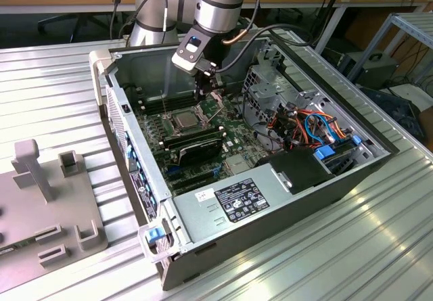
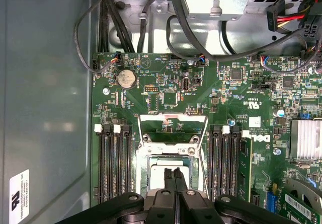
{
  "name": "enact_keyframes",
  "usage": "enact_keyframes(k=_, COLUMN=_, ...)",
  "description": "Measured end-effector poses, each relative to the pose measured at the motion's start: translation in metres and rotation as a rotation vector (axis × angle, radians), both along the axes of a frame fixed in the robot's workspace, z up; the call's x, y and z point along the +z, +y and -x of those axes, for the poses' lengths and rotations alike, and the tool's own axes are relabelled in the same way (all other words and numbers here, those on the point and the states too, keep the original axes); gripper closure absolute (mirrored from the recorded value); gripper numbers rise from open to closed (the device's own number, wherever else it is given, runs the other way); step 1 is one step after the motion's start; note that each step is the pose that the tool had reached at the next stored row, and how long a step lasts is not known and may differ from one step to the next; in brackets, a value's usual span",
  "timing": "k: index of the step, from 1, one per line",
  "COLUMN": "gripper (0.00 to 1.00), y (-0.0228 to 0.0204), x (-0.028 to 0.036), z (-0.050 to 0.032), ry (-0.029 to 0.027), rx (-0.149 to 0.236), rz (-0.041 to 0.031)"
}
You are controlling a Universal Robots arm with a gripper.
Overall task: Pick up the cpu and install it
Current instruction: 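Close the cpu cover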
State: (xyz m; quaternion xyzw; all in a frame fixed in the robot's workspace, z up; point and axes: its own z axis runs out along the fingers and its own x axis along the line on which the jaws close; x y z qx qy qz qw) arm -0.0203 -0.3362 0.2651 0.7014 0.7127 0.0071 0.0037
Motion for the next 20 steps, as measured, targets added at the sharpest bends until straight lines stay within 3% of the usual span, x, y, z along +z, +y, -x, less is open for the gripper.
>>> enact_keyframes(k=9, gripper=0.89, y=0.0000, x=0.0000, z=-0.0012, ry=0.0000, rx=0.000, rz=0.0000)
enact_keyframes(k=15, gripper=0.89, y=0.0000, x=-0.0001, z=-0.0116, ry=0.0000, rx=0.000, rz=-0.0001)
enact_keyframes(k=20, gripper=0.89, y=0.0000, x=-0.0002, z=-0.0252, ry=0.0000, rx=0.000, rz=0.0001)
